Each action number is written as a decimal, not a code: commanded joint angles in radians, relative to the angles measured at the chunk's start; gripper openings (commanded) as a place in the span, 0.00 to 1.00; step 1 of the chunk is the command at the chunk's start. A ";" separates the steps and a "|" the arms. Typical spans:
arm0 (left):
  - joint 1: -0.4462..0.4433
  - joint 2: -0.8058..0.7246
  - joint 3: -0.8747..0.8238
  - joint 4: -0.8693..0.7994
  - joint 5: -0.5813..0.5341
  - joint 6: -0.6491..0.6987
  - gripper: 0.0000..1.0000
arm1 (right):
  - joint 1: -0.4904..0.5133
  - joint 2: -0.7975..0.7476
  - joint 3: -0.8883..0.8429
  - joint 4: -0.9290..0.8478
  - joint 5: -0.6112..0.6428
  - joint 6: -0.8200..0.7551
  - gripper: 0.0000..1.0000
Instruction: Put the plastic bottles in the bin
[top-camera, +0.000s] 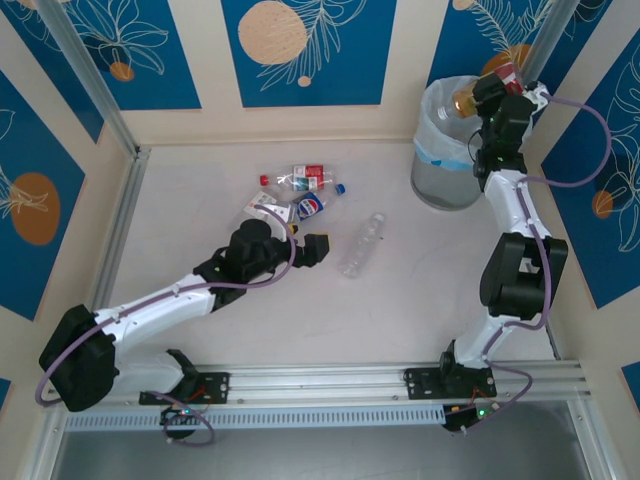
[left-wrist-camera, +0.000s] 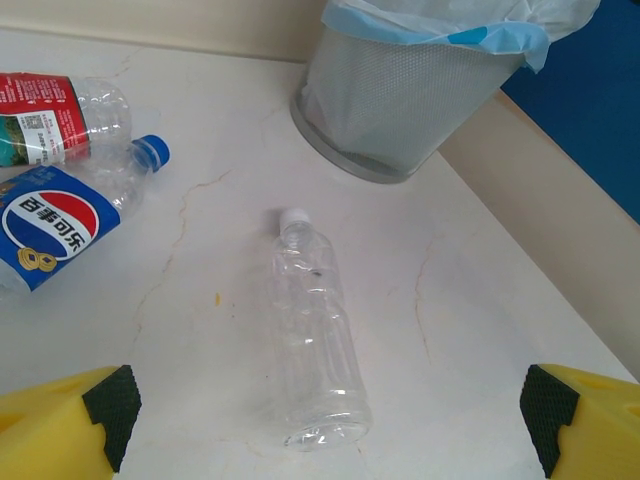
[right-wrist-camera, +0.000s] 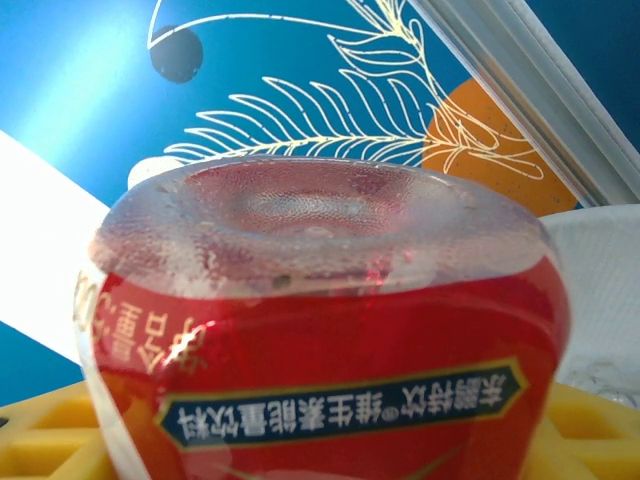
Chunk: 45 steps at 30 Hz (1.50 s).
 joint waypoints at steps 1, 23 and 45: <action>0.002 0.005 0.001 -0.010 0.002 -0.013 0.99 | 0.022 0.026 0.055 0.010 0.073 -0.150 0.57; 0.002 0.022 -0.001 -0.015 0.000 -0.016 0.99 | 0.124 0.061 0.158 -0.084 0.208 -0.509 0.92; 0.003 0.020 -0.010 -0.088 -0.140 -0.073 0.99 | 0.294 -0.321 -0.092 -0.291 -0.007 -0.451 0.99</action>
